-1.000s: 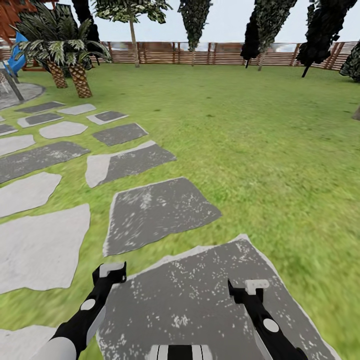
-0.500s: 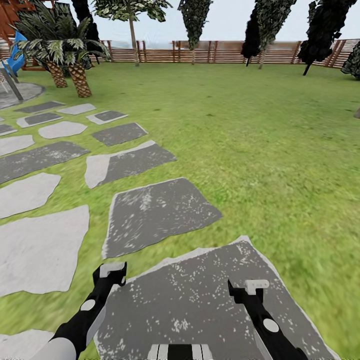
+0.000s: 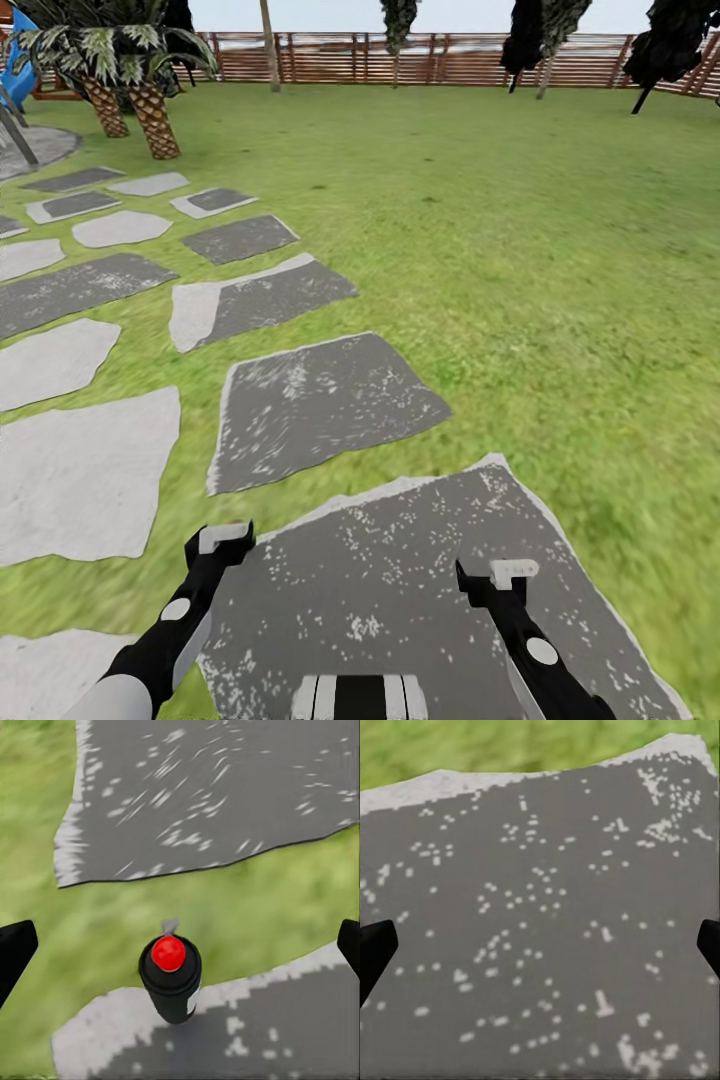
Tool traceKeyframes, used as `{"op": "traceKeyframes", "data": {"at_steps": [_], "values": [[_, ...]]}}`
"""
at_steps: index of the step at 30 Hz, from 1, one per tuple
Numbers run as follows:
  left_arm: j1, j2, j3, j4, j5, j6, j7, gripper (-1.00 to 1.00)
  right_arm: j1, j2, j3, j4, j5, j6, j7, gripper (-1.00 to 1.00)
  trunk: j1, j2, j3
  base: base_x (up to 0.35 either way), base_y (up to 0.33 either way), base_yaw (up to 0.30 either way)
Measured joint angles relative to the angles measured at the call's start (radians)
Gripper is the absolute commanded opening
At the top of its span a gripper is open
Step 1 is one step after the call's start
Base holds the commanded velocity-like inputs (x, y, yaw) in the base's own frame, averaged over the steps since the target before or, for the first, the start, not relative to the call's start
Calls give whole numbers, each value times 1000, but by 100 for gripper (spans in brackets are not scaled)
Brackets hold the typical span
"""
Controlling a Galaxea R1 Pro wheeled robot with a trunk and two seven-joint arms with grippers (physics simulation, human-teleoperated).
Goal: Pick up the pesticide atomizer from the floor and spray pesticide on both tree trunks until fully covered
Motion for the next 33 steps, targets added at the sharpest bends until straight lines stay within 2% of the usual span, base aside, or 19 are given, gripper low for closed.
{"op": "traceKeyframes", "data": {"at_steps": [9,19,33], "values": [[0,1,0,-5,0,0,0,100,0,0,0,-1,0,0,0,100,0,0,-13,0,0,76],[0,1,-1,-5,0,0,0,100,0,0,0,-2,0,0,-1,100,4,-2,-59,0,0,19],[0,2,-3,-8,-1,0,1,100,0,0,0,-2,0,0,-1,100,11,-6,-135,0,0,0]]}}
